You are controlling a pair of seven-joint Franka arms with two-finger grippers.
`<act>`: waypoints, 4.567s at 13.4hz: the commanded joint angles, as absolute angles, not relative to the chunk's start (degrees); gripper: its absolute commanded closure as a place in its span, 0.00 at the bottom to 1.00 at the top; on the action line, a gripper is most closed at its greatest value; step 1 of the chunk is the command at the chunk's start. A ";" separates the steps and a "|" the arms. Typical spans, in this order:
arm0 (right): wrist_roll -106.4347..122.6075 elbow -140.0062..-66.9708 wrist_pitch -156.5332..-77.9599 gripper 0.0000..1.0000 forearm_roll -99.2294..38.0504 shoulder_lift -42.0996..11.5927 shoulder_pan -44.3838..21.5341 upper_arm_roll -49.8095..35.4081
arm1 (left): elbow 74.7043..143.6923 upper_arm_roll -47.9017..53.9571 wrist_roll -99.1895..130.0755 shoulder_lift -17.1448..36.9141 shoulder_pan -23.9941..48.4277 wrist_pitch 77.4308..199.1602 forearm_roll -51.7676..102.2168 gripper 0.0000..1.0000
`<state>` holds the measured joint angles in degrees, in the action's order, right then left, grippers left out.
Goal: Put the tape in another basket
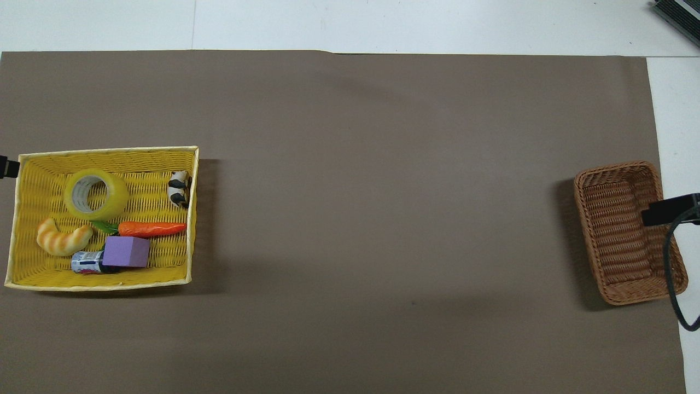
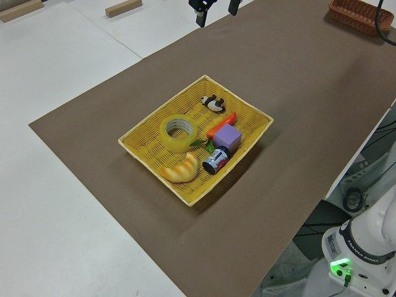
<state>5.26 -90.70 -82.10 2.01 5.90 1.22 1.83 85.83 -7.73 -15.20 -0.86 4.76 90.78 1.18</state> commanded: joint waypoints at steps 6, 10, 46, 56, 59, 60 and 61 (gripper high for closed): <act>7.29 -91.14 -80.24 0.00 2.73 6.77 2.20 1.41 | 86.22 -7.21 -15.29 -1.76 5.36 90.52 0.26 0.00; 7.38 -91.14 -79.63 0.00 2.64 6.77 2.20 1.67 | 89.11 -7.29 -15.82 -2.11 5.19 93.32 0.35 0.00; 7.47 -92.28 -79.72 0.00 2.20 7.47 2.20 1.67 | 108.45 -7.29 -28.32 5.55 -1.59 118.76 6.24 1.00; 7.12 -107.91 -96.31 0.00 -16.75 9.67 2.29 1.50 | 110.38 -7.21 -10.73 4.13 17.38 118.02 14.92 1.00; 7.20 -112.21 -101.84 0.00 -25.72 7.83 -0.16 0.44 | 112.06 -7.21 -2.39 4.39 23.45 122.60 16.34 1.00; 9.03 -114.67 -104.30 0.00 -30.80 7.13 -0.70 0.44 | 112.06 -7.21 -1.16 4.31 24.95 122.87 18.17 1.00; 11.14 -115.39 -105.98 0.00 -34.07 5.29 -1.49 0.35 | 112.15 -7.21 -0.53 4.22 25.66 122.87 20.19 1.00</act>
